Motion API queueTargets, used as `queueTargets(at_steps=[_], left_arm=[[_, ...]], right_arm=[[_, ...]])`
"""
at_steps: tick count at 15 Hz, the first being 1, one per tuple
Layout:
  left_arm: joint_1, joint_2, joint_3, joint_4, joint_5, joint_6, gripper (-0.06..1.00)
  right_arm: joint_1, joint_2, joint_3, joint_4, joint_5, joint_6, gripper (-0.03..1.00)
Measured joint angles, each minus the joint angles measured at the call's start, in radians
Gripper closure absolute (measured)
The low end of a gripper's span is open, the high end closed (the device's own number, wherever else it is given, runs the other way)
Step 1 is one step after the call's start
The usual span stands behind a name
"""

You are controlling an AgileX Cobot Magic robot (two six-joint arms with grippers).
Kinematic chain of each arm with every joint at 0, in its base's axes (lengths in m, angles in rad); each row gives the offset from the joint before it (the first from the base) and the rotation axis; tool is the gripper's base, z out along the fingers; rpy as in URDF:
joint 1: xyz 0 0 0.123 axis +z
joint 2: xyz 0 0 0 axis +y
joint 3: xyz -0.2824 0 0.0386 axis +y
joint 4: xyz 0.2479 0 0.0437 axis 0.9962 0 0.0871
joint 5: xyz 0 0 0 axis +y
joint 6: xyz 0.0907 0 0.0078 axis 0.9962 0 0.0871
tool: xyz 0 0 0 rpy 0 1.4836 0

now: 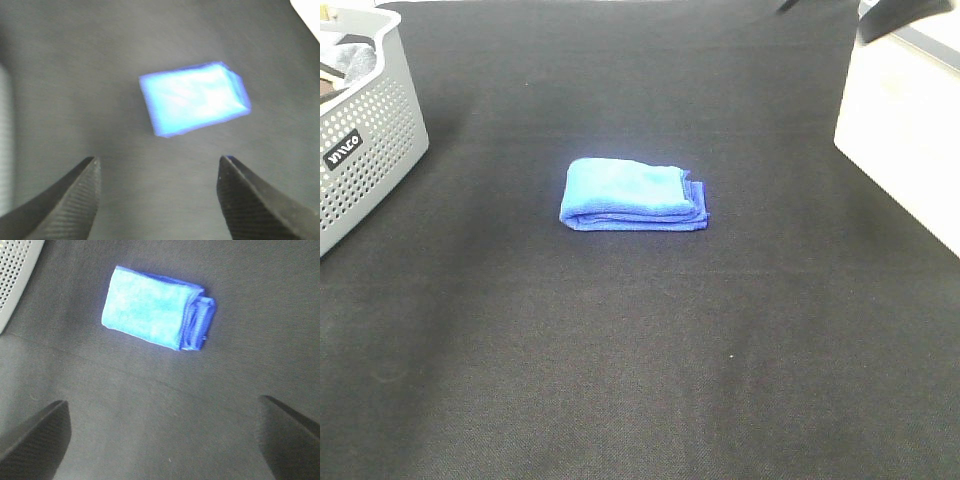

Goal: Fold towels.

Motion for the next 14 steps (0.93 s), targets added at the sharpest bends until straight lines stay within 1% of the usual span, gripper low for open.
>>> queueTargets(at_steps=[2,3,4,5,8,11,14], left_arm=[[0.0,-0.113,0.053,0.068,0.001,-0.006,0.31],[0.0,-0.182,0.113,0.084,0.001,-0.006,0.31],[0.0,-0.304,0.231,0.091,0.001,-0.006,0.31],[0.0,-0.389,0.32,0.091,0.001,-0.007,0.31],[0.0,-0.669,0.624,0.091,0.004,-0.024,0.31],[0.0,-0.974,0.878,0.086,0.007,-0.024,0.31],[0.0,-1.322,1.086,0.085,0.009,-0.024,0.31]], right_arm=[[0.0,-0.117,0.095,-0.038,0.002,0.001,0.04],[0.0,-0.182,0.158,-0.069,0.004,0.01,0.04],[0.0,-0.272,0.251,-0.113,0.005,0.019,0.04],[0.0,-0.352,0.322,-0.138,0.005,0.02,0.04],[0.0,-0.598,0.581,-0.189,-0.003,0.043,0.04],[0.0,-0.863,0.833,-0.248,-0.053,0.068,0.04],[0.0,-1.131,1.028,-0.352,-0.061,0.119,0.04]])
